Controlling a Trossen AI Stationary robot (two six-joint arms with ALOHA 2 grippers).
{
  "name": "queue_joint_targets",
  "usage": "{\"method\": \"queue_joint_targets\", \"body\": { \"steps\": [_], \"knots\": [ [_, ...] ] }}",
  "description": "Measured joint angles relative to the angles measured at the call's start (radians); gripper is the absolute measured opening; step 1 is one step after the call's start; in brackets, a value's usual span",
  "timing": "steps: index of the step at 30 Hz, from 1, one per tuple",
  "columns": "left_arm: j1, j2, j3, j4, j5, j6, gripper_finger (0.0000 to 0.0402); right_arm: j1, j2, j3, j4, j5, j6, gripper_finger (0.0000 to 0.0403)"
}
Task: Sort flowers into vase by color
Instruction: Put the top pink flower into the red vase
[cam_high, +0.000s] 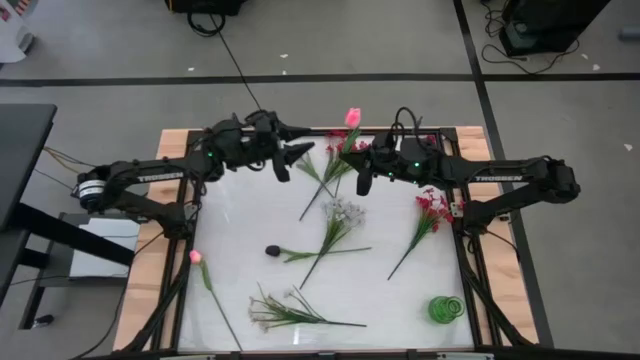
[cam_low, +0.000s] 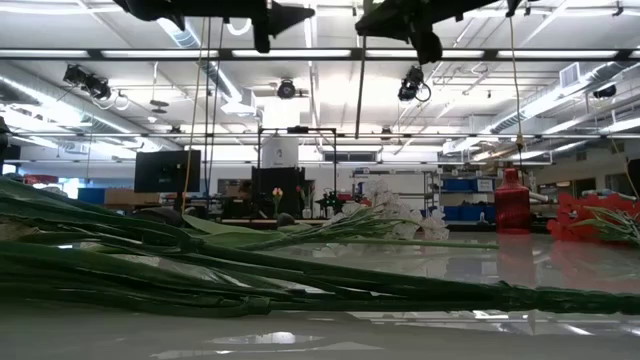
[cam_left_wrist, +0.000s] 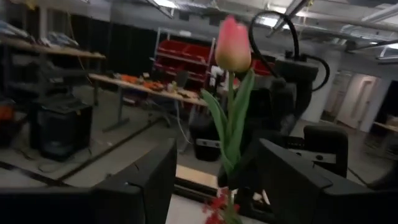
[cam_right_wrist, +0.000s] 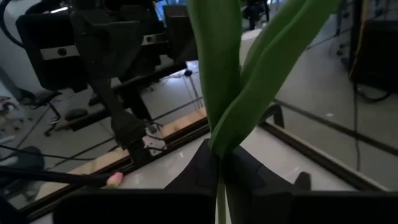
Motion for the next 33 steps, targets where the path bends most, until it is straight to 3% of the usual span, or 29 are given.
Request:
{"method": "queue_joint_targets", "body": {
  "steps": [4, 10, 14, 23, 33],
  "knots": [
    [0.008, -0.050, 0.000, -0.004, 0.050, 0.011, 0.0224, 0.000, -0.054, 0.000, -0.017, 0.019, -0.057, 0.0017],
    [0.005, -0.095, 0.026, -0.081, 0.103, -0.004, 0.0224, 0.000, -0.131, 0.000, -0.094, 0.063, -0.285, 0.0020],
    [-0.006, -0.093, 0.092, -0.191, 0.105, 0.096, 0.0224, 0.000, -0.182, 0.000, -0.132, 0.179, -0.274, 0.0024],
    [-0.002, -0.093, 0.150, -0.189, 0.103, 0.236, 0.0224, -0.001, -0.277, 0.000, -0.284, 0.474, -0.246, 0.0024],
    [-0.002, -0.092, 0.150, -0.205, 0.103, 0.232, 0.0224, -0.012, -0.354, 0.000, -0.413, 0.607, -0.243, 0.0019]
  ]
}}
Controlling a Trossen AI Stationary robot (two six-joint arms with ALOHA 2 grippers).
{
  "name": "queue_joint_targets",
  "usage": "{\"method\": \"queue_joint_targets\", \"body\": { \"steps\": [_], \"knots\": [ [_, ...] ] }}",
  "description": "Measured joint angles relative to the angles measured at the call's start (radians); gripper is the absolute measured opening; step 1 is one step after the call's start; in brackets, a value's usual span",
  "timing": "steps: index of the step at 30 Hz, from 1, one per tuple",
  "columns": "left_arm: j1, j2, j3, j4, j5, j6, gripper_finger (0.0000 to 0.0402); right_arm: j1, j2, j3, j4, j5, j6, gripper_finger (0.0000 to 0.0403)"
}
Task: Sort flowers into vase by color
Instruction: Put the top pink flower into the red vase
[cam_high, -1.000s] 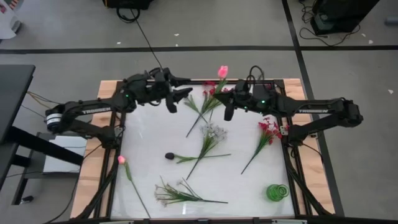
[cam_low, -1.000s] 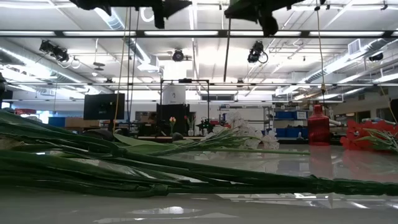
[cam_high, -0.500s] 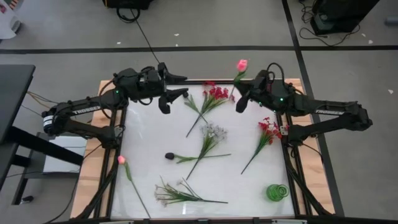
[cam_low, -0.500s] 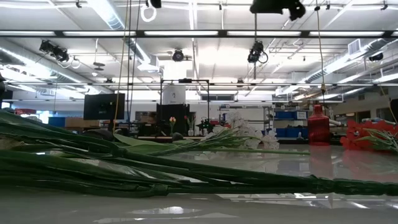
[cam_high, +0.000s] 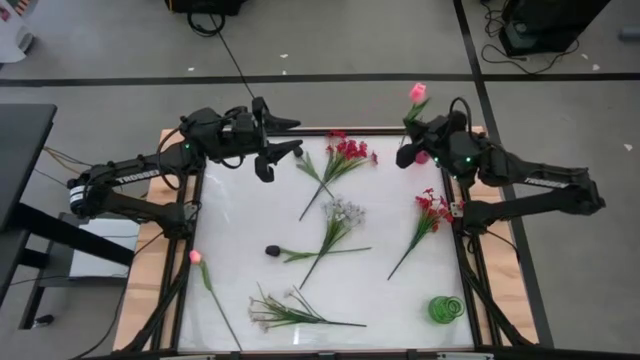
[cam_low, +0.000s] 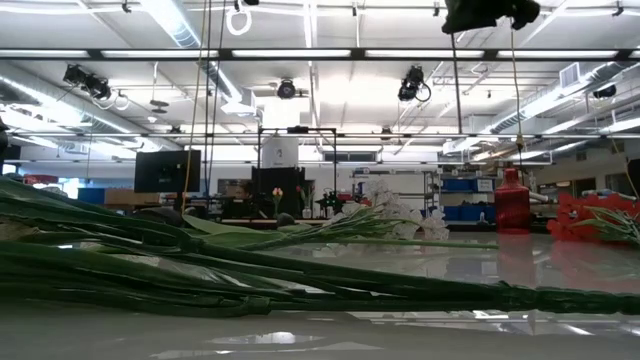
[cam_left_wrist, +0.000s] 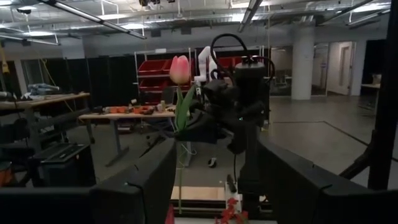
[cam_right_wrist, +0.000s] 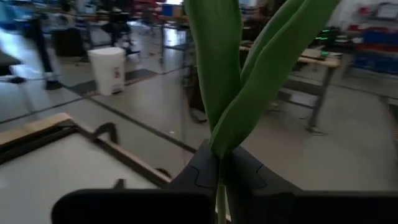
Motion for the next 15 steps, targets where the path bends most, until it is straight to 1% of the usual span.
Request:
{"method": "queue_joint_targets", "body": {
  "steps": [3, 5, 8, 11, 15],
  "knots": [
    [0.000, 0.000, 0.000, 0.000, 0.000, -0.002, 0.0224, -0.022, -0.023, 0.000, -0.031, -0.001, 0.004, 0.0022],
    [0.000, 0.000, 0.000, 0.000, 0.000, -0.003, 0.0224, -0.041, -0.037, 0.000, -0.067, -0.002, 0.039, 0.0027],
    [0.000, 0.000, 0.000, 0.000, 0.000, -0.003, 0.0224, -0.084, -0.052, -0.001, -0.140, 0.035, 0.099, 0.0024],
    [0.000, 0.000, 0.000, 0.000, 0.000, -0.003, 0.0224, -0.148, -0.074, -0.033, -0.140, 0.078, 0.100, 0.0016],
    [0.000, 0.000, 0.000, 0.000, 0.000, -0.003, 0.0224, -0.260, -0.084, -0.084, -0.079, 0.072, 0.062, 0.0016]
  ]
}}
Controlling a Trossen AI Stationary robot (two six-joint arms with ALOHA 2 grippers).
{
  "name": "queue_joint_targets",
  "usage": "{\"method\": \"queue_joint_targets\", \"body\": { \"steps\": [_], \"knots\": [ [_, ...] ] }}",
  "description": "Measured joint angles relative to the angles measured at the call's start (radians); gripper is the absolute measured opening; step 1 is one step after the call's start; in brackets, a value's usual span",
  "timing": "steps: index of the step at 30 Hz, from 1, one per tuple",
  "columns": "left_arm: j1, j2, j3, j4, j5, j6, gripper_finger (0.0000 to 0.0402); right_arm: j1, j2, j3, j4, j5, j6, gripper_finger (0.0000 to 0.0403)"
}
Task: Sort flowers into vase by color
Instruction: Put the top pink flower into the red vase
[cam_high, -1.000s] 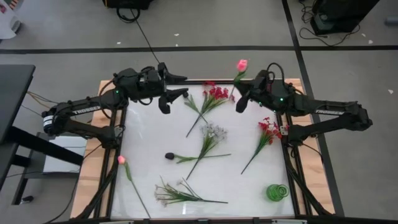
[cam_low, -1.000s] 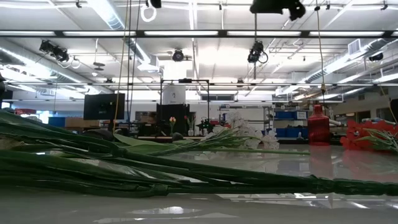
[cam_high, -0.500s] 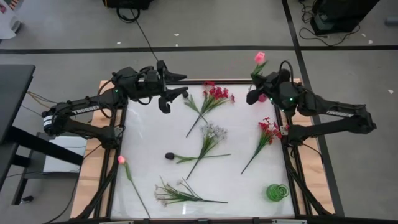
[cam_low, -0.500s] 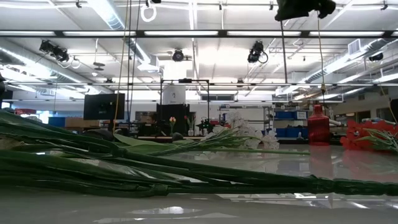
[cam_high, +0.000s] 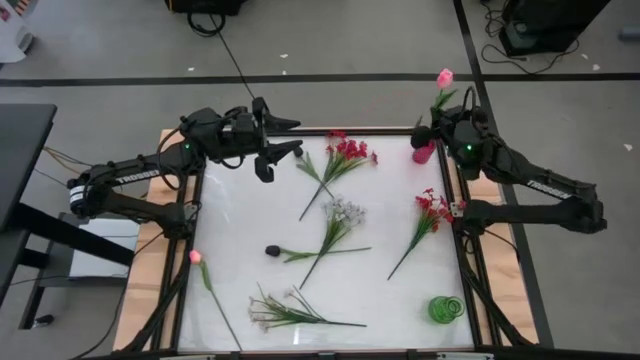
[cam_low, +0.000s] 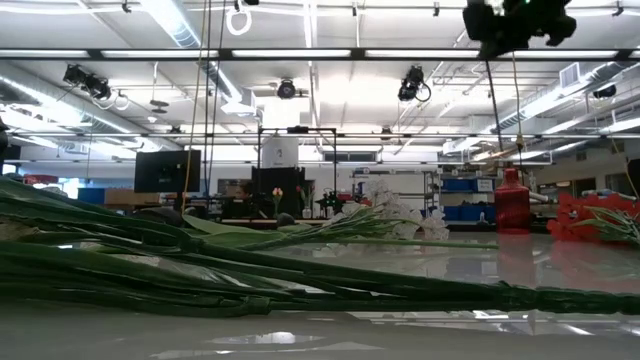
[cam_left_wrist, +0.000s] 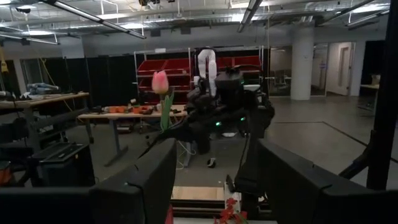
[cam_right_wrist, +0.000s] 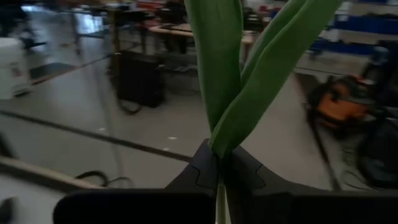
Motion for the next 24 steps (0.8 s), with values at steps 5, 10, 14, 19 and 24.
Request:
{"method": "queue_joint_targets", "body": {
  "steps": [5, 10, 14, 19, 24],
  "knots": [
    [0.000, 0.000, 0.000, 0.000, 0.000, 0.000, 0.0224, -0.124, 0.003, -0.039, 0.100, -0.026, -0.044, 0.0016],
    [0.000, 0.000, 0.000, 0.000, 0.000, 0.000, 0.0224, -0.222, 0.011, -0.051, 0.150, -0.074, -0.056, 0.0016],
    [-0.001, 0.000, 0.000, 0.000, 0.000, 0.000, 0.0224, -0.288, 0.022, -0.051, 0.146, -0.119, -0.053, 0.0016],
    [-0.001, 0.000, -0.001, 0.000, 0.000, 0.000, 0.0224, -0.312, 0.034, -0.051, 0.137, -0.161, -0.046, 0.0016],
    [-0.001, 0.000, -0.001, 0.000, 0.000, 0.000, 0.0224, -0.314, 0.049, -0.070, 0.139, -0.181, -0.020, 0.0016]
  ]
}}
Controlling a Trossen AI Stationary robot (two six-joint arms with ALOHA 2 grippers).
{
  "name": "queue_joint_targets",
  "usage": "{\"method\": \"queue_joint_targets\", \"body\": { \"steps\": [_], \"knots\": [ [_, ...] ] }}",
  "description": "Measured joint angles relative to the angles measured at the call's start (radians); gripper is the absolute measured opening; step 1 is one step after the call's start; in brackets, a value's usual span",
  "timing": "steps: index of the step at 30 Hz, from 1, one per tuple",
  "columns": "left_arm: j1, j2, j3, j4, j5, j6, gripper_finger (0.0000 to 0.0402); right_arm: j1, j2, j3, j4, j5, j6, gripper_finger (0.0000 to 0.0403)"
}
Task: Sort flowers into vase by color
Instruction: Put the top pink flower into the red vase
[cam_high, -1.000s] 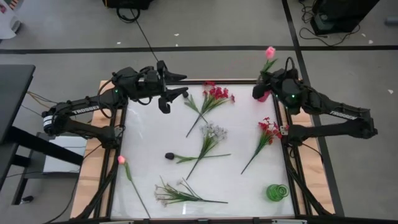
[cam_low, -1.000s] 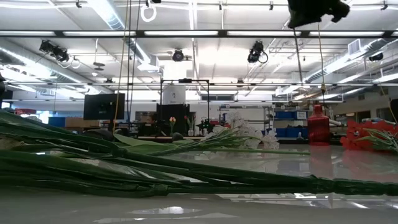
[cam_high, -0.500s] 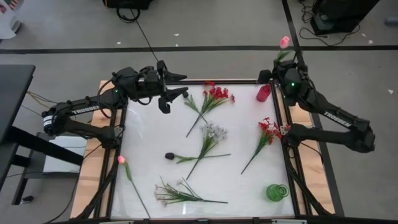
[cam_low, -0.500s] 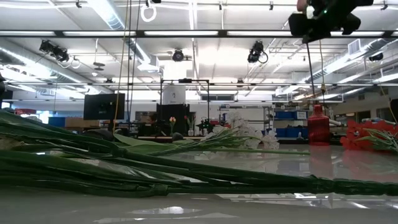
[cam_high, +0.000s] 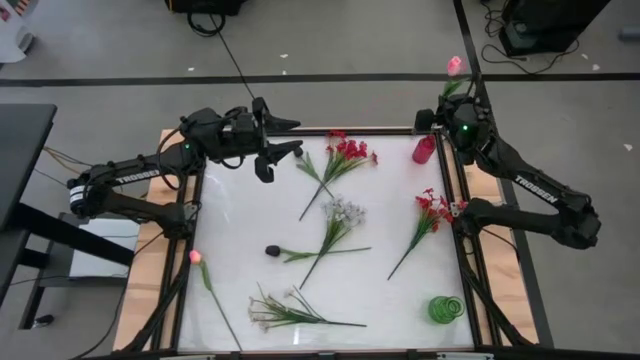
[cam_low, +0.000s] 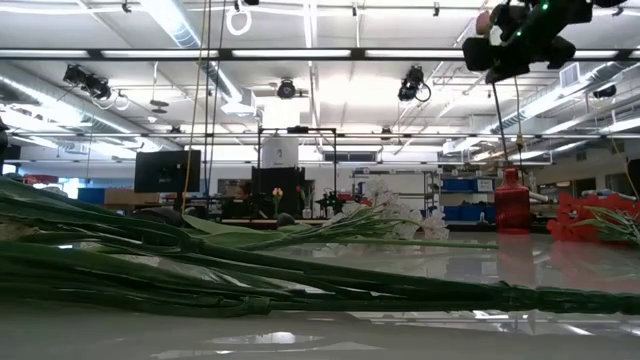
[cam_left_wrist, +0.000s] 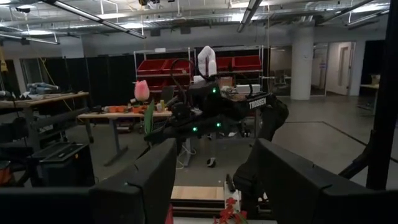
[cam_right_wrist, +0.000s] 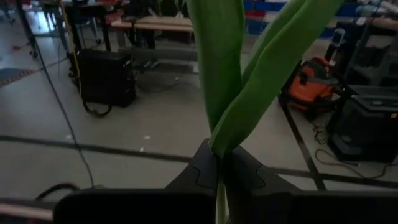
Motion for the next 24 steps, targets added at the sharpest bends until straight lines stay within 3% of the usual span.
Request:
{"method": "queue_joint_targets", "body": {
  "steps": [11, 24],
  "knots": [
    [0.000, 0.000, 0.000, 0.000, 0.000, 0.000, 0.0224, -0.001, -0.022, -0.193, 0.144, -0.003, 0.055, 0.0019],
    [0.000, 0.000, 0.000, 0.000, 0.000, 0.000, 0.0224, -0.039, -0.021, -0.304, 0.134, -0.077, 0.166, 0.0035]
  ]
}}
